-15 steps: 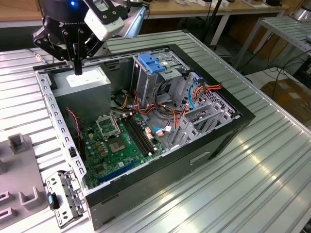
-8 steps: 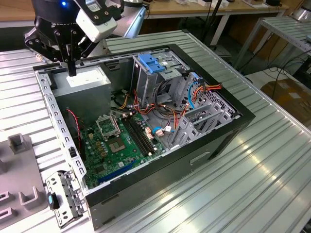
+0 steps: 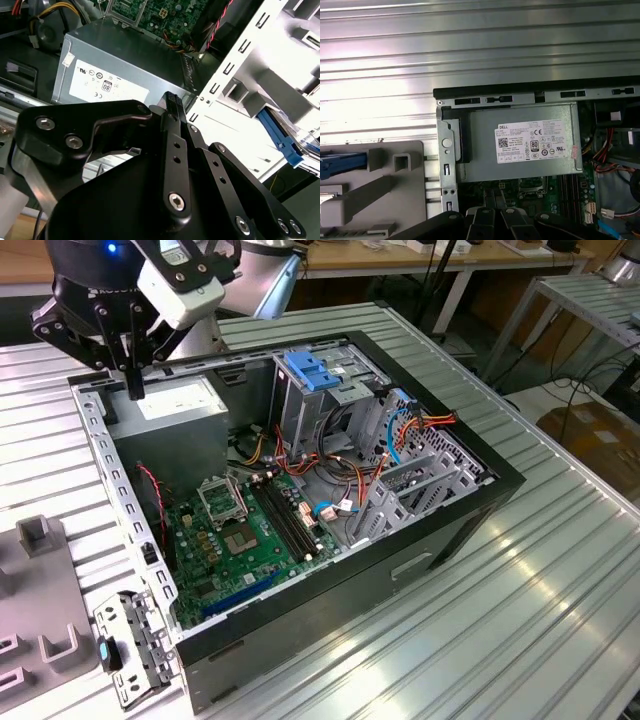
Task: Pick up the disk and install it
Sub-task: 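Reach for the disk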
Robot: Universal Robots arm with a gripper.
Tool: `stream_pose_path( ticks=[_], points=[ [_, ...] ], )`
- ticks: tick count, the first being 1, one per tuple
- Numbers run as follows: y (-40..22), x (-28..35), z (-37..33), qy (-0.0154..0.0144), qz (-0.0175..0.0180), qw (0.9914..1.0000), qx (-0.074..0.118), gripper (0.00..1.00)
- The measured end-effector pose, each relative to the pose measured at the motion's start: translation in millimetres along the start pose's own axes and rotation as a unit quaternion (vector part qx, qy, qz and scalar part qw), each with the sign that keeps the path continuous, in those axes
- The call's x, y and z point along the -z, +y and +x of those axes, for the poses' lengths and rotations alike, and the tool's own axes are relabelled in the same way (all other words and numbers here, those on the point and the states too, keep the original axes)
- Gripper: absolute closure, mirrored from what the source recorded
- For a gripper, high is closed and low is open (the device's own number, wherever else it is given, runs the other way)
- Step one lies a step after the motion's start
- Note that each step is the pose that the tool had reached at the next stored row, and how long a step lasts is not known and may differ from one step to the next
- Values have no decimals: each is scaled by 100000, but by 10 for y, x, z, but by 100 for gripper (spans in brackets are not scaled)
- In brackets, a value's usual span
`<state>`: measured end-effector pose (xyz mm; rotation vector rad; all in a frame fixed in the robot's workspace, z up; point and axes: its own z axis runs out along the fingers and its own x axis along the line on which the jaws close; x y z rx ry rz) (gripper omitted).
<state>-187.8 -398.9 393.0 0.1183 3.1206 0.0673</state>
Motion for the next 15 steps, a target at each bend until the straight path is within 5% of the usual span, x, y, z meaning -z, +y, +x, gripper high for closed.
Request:
stream_pose_path(
  ticks=[9, 15],
  points=[
    [-2, 1, 29, -1, 1, 100000, -11, 89],
    [-11, 3, 138, 0, 0, 100000, -10, 89]
  ],
)
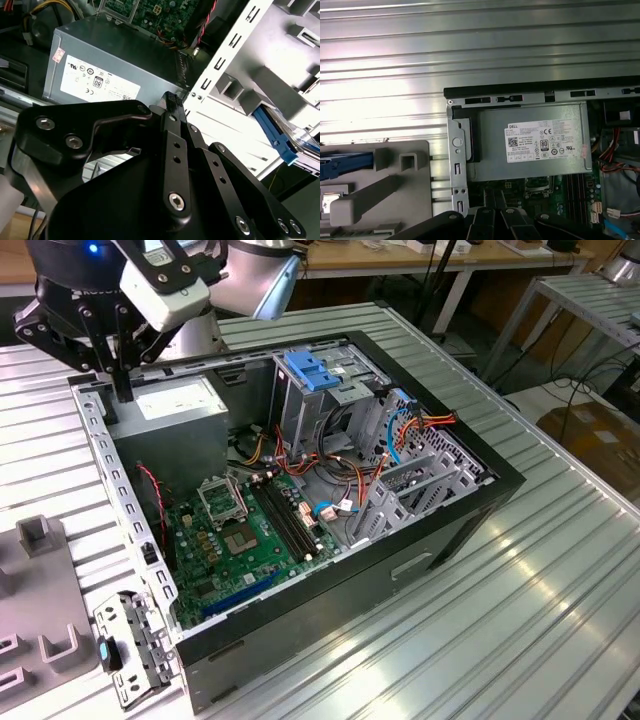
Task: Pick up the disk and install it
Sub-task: 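Reach for the disk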
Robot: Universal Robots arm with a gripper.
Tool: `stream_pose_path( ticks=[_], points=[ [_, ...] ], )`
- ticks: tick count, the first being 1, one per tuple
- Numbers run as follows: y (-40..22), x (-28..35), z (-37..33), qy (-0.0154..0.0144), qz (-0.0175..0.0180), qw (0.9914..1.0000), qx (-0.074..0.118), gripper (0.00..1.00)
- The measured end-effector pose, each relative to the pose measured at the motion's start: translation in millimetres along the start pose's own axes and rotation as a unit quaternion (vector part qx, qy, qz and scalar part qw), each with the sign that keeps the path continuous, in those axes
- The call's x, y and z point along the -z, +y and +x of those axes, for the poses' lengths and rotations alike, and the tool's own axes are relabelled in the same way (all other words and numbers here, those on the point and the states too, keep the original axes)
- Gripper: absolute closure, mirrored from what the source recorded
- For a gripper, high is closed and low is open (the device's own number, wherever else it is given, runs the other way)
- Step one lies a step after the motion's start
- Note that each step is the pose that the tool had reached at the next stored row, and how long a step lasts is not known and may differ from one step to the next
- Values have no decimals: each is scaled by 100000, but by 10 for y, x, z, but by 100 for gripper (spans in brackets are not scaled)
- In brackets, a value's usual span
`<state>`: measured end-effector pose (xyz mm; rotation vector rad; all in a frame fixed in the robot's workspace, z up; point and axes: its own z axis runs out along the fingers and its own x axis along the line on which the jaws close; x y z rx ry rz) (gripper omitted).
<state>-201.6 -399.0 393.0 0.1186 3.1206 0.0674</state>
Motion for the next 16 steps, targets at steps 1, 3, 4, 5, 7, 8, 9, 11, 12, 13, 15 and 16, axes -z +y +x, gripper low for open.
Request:
stream_pose_path(
  ticks=[1, 3, 4, 5, 7, 8, 9, 11, 12, 13, 15, 16],
  points=[
    [-1, 1, 18, 1, 0, 100000, 0, 89],
    [-6, 2, 89, 1, 2, 100000, 0, 89],
    [-7, 2, 124, -1, 2, 100000, 1, 89],
    [-7, 3, 164, -1, -1, 100000, 7, 89],
    [-6, 4, 228, -3, -3, 100000, -2, 89],
    [-6, 4, 248, 0, -1, 100000, -2, 89],
    [-5, 5, 289, -2, 0, 100000, 2, 89],
    [-4, 6, 361, 0, 2, 100000, 4, 89],
    [-3, 7, 387, 3, 4, 100000, -2, 89],
    [-3, 7, 420, -1, -1, 100000, -1, 89],
    [-1, 8, 485, -2, -2, 100000, 3, 89],
    [0, 8, 514, -3, -3, 100000, 5, 89]
  ],
)
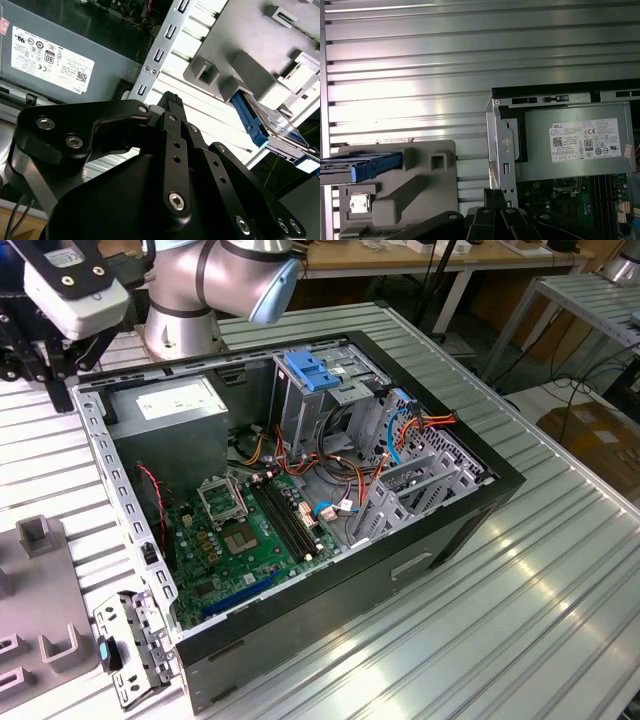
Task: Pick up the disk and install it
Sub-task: 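Reach for the disk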
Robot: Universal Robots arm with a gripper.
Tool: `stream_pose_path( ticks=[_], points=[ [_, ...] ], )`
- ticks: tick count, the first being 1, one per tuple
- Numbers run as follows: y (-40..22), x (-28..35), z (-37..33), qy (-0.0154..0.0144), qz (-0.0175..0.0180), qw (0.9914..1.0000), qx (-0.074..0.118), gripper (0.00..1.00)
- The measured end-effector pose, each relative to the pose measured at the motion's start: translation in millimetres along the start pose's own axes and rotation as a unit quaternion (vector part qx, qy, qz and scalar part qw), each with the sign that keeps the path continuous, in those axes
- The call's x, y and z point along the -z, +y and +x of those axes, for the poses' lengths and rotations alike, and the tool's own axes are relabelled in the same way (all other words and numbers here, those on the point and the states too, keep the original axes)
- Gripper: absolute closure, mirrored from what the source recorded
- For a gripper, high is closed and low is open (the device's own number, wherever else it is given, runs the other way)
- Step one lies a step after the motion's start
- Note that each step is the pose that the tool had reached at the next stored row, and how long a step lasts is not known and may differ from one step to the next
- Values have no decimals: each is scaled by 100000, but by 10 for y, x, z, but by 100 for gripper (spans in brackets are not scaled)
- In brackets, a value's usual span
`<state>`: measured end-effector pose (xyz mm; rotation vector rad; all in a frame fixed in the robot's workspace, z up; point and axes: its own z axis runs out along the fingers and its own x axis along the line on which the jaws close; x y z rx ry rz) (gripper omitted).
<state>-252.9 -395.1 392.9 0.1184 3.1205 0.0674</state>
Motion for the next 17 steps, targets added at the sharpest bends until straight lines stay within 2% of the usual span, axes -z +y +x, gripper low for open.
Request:
stream_pose_path(
  ticks=[3, 4, 12, 13, 17],
  points=[
    [2, 2, 105, 5, 7, 100000, -7, 89],
    [2, 3, 163, 3, 5, 100000, -4, 89],
    [5, 7, 407, 4, 6, 100000, -6, 89],
    [7, 7, 450, 3, 6, 100000, -1, 89],
    [39, 10, 727, 1, 27, 100000, -10, 89]
  ],
)
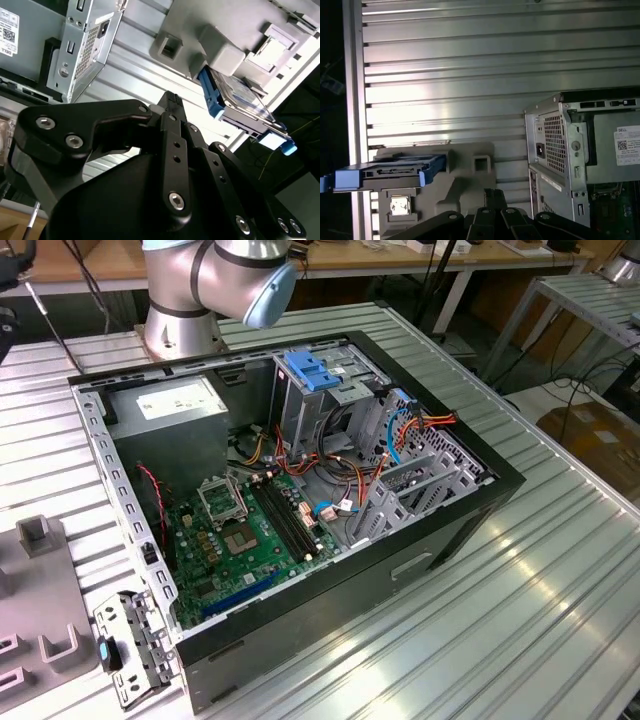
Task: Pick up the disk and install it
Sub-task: 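Reach for the disk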
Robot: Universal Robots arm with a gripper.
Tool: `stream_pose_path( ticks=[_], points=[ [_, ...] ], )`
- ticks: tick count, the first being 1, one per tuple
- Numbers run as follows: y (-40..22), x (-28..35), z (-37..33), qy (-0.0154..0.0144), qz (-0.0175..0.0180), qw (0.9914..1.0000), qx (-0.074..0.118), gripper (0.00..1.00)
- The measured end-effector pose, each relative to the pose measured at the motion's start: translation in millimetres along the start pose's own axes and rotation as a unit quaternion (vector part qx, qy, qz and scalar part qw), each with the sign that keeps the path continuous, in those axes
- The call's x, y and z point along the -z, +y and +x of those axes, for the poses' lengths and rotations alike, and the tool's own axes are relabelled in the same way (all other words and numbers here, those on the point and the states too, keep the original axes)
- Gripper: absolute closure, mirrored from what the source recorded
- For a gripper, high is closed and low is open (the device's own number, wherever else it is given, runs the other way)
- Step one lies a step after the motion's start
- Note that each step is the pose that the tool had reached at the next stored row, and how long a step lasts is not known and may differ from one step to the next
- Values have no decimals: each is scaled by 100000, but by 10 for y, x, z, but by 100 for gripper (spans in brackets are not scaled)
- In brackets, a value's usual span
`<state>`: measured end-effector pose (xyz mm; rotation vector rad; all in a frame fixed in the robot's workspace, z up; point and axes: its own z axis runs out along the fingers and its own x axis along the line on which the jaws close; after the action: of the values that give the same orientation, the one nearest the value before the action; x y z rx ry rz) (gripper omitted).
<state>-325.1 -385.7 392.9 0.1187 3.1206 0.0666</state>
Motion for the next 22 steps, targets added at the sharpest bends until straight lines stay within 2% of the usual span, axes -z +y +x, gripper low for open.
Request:
stream_pose_path(
  ticks=[8, 9, 12, 14, 22],
  points=[
    [15, 3, 344, -4, 0, 100000, 7, 89],
    [15, 5, 448, 4, 4, 100000, 6, 89],
    [0, 7, 693, -3, -1, 100000, 9, 89],
    [-3, 8, 743, 11, 4, 100000, 2, 89],
    [-4, 8, 747, 10, 5, 100000, 8, 89]
  ],
)
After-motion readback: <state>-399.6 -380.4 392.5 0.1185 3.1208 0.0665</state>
